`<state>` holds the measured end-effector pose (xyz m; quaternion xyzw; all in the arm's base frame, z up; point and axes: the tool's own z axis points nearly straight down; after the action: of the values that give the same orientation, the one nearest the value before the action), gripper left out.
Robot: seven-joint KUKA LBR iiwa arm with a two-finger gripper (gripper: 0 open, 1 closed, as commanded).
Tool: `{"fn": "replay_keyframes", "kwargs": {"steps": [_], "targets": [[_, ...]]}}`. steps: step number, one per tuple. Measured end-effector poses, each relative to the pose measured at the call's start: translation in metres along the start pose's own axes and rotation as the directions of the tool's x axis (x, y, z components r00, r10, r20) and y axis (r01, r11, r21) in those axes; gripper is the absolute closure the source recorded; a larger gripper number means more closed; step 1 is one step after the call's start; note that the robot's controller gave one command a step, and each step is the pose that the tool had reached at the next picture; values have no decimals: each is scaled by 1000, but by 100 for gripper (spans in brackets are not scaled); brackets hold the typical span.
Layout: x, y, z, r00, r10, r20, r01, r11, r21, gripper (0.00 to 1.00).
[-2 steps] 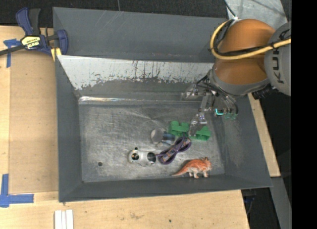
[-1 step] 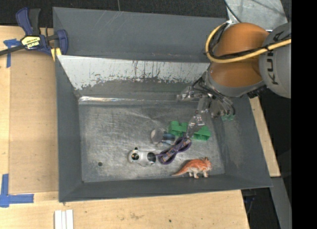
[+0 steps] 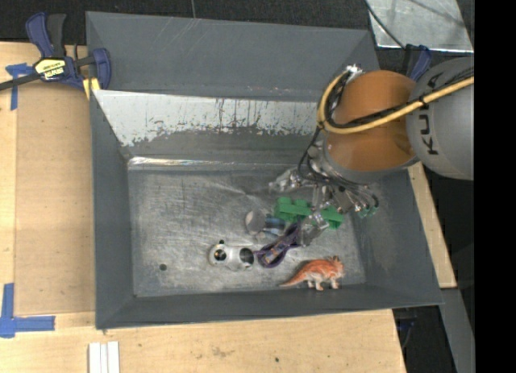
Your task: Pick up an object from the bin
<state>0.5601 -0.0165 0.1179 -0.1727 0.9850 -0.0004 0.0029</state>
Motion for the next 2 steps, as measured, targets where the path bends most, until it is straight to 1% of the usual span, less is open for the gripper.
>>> {"fn": "replay_keyframes", "kwargs": {"steps": [1,2], "targets": [[11,24,40,947,-321,12,321,947,5,100],[11,24,40,947,-321,12,321,947,5,100]]}}
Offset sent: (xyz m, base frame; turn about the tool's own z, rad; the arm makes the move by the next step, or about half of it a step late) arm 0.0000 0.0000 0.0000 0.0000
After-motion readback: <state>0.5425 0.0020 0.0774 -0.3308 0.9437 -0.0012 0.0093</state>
